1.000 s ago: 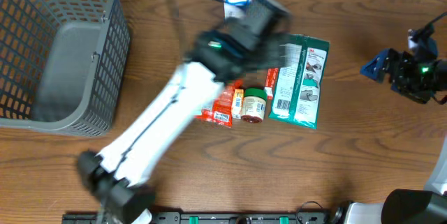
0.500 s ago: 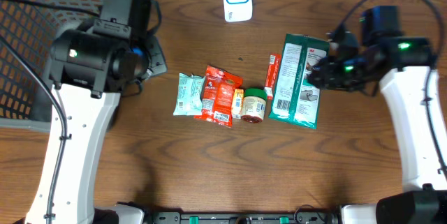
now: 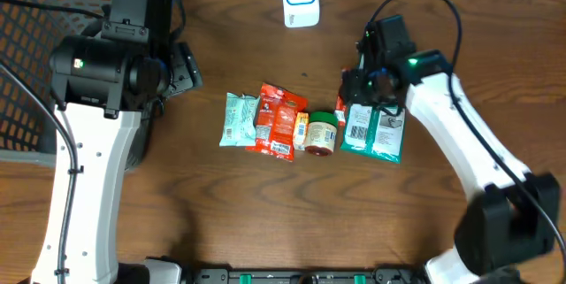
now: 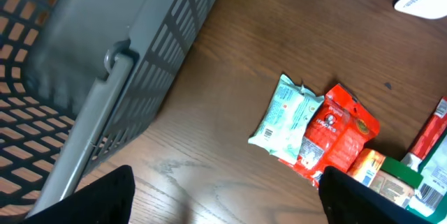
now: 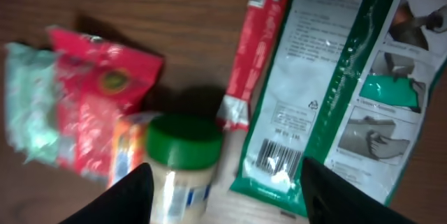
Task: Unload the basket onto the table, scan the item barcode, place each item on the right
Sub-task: 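Move the right gripper to the green packet and grasp its edge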
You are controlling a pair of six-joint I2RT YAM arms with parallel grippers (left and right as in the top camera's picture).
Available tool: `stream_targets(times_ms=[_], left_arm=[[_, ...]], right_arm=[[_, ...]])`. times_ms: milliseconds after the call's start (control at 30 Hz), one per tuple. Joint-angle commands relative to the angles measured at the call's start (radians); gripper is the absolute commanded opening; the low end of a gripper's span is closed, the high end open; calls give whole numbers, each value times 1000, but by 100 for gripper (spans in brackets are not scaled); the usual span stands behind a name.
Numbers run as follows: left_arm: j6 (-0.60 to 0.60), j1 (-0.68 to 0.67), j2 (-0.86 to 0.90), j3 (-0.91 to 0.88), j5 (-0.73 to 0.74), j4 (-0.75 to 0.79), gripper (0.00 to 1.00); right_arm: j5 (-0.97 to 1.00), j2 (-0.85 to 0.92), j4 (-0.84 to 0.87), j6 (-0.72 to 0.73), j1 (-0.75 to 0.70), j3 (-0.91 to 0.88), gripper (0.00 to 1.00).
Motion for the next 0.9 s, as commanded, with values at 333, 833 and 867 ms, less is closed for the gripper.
stream_targets(times_ms=[333,833,867], left_arm=[[10,4,3,-10,-24,-3,88],[10,4,3,-10,-24,-3,88],[10,4,3,-10,-24,-3,88]], right_arm=[[47,288,243,33,6,0,44],[30,55,-77,-38,-223,-5,52],[30,58,-80,-50,-232,-13,53]])
